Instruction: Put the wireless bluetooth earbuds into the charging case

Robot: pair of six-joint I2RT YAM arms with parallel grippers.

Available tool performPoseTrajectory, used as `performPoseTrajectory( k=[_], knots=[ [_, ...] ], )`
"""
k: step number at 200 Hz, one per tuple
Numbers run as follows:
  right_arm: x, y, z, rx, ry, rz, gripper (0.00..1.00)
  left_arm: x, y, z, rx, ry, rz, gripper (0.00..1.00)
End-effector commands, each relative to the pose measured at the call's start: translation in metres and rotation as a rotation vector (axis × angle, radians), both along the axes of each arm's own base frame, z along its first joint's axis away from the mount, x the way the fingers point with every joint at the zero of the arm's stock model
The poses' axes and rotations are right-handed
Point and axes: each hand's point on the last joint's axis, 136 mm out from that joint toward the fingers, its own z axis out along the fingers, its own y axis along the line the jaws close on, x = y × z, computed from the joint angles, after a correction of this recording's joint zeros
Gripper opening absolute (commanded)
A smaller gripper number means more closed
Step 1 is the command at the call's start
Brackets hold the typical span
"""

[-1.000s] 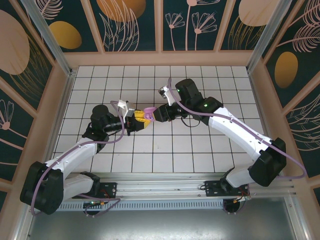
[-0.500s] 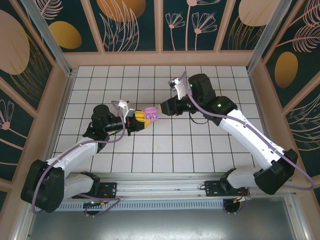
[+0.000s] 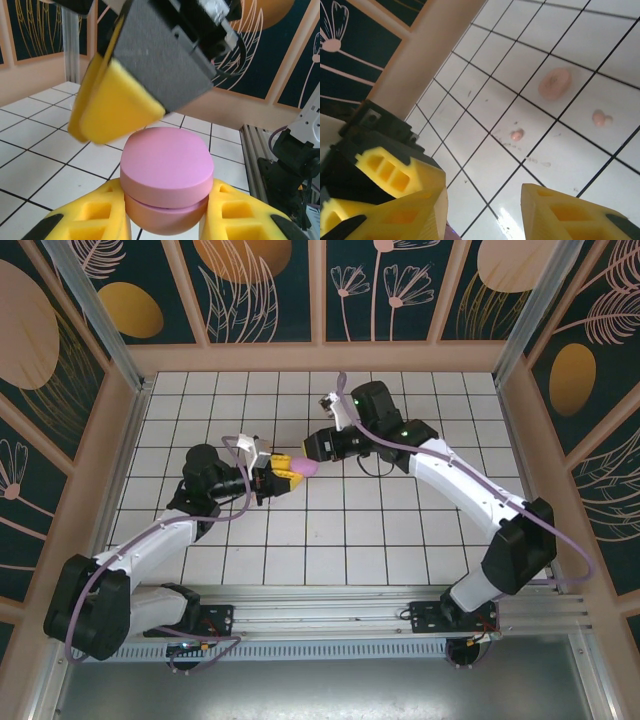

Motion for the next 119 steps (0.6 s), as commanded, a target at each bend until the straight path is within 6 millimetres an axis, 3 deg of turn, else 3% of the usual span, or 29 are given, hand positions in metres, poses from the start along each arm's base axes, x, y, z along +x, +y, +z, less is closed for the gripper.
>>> performPoseTrajectory(
  k=[1,29,60,85,119],
  knots=[
    [-0.016,0.003,0.024,0.078,-0.021,0.060,0.43,0.004,-0.003,0.021,-0.045,-0.053,-0.007,0.00],
    [-0.024,-0.015,0.010,0.092,0.026,0.016,0.44,0.007,-0.004,0.024,-0.074,-0.047,-0.013,0.00],
    [-0.018,-0.037,0.027,0.211,0.065,-0.108,0.52,0.010,-0.005,0.024,-0.077,-0.055,-0.005,0.00],
    [-0.019,-0.037,0.044,0.320,0.091,-0.124,0.55,0.012,-0.006,0.026,-0.082,-0.063,-0.003,0.00],
    [-0.016,-0.027,0.043,0.384,0.190,-0.113,0.56,0.014,-0.007,0.027,-0.083,-0.073,-0.009,0.00]
  ],
)
